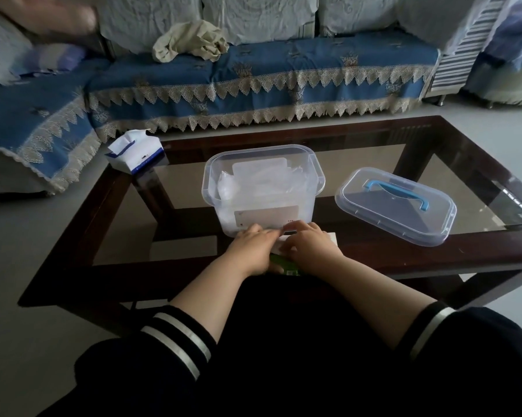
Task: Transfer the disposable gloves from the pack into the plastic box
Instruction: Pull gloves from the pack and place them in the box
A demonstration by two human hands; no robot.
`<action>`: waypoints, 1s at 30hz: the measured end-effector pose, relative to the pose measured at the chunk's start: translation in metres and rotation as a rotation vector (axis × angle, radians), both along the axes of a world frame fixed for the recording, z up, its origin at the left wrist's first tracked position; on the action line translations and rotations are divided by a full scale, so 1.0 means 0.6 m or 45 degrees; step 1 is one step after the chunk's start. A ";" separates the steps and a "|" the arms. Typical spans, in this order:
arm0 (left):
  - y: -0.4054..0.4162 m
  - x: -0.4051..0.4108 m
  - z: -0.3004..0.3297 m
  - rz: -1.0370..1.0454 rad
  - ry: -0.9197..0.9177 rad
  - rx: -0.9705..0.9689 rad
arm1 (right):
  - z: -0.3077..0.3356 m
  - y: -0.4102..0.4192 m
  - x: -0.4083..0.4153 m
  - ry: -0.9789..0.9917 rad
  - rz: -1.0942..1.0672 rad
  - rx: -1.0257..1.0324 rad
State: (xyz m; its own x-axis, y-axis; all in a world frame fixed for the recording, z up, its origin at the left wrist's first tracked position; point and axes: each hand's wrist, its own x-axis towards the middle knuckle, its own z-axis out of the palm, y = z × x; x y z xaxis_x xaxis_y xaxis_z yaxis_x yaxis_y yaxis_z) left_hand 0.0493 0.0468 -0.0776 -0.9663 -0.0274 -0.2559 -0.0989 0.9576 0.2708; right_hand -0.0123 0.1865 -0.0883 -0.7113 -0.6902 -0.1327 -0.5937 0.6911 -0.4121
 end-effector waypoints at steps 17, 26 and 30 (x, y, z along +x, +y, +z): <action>-0.004 0.003 0.000 0.062 0.002 0.180 | 0.015 0.010 -0.025 -0.425 -0.325 -0.456; -0.008 -0.002 -0.011 0.058 0.020 0.185 | 0.011 0.010 -0.023 -0.151 -0.167 -0.290; -0.013 -0.005 -0.017 0.090 0.001 0.191 | 0.017 0.006 -0.027 -0.262 -0.194 -0.484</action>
State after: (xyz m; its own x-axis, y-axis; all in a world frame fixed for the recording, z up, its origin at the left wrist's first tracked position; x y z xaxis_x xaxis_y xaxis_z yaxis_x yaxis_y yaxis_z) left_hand 0.0462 0.0390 -0.0879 -0.9636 -0.0569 -0.2614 -0.1642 0.8971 0.4102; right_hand -0.0283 0.1900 -0.0780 -0.7938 -0.6070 -0.0395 -0.3762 0.5409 -0.7522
